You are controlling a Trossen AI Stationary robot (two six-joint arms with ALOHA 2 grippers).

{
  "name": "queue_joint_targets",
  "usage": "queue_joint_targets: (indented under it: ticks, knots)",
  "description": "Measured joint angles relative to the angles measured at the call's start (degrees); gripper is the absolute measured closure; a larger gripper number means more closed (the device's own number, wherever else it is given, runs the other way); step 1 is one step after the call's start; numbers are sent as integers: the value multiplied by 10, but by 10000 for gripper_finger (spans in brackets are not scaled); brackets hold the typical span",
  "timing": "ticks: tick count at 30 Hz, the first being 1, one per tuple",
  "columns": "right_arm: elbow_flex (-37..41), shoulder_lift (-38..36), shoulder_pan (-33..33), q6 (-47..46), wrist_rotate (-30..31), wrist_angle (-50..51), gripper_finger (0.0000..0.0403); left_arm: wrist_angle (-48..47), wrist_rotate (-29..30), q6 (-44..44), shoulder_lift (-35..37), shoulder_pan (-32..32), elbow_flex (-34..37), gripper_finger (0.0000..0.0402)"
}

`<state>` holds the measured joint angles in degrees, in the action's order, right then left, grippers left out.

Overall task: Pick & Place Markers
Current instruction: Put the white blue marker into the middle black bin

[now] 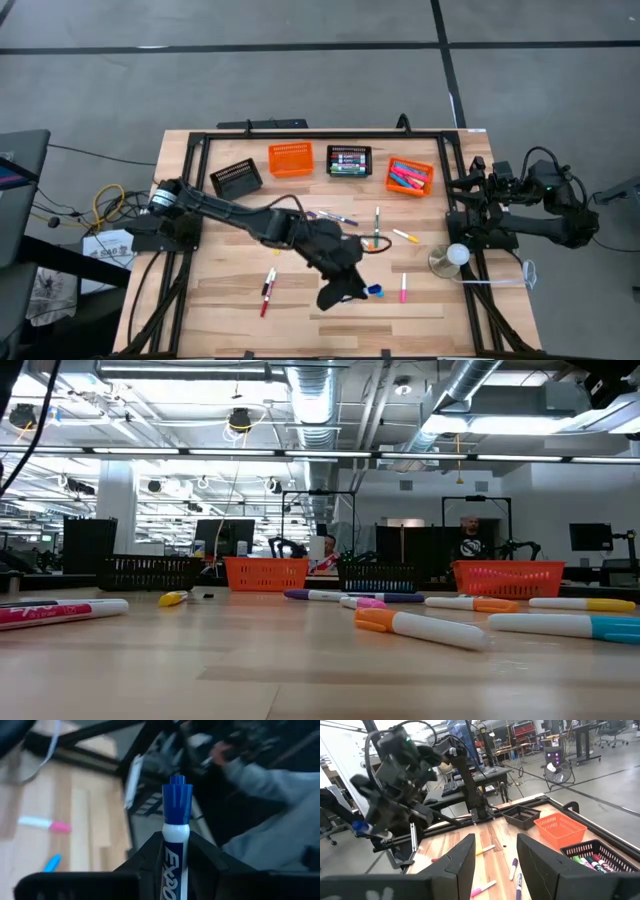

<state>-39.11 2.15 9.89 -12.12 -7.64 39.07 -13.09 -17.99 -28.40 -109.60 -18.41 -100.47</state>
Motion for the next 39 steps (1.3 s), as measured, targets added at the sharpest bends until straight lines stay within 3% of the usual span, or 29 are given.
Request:
queue_joint_targets:
  ticks: [8, 17, 24, 30, 39]
  knots:
    - [0, 0, 0, 0, 0, 2, 267, 35, -31, -2, 0, 8, 11, 332]
    - [0, 0, 0, 0, 0, 20, 269, 13, 135, -17, -1, 5, 70, 328]
    - [0, 0, 0, 0, 1, 20, 270, 16, 235, 87, -1, 21, 77, 328]
    - [0, 0, 0, 0, 1, 20, 269, 16, 275, 157, -1, 83, 77, 329]
    - [0, 0, 0, 0, 2, 19, 270, 16, 269, 271, -1, 212, 77, 327]
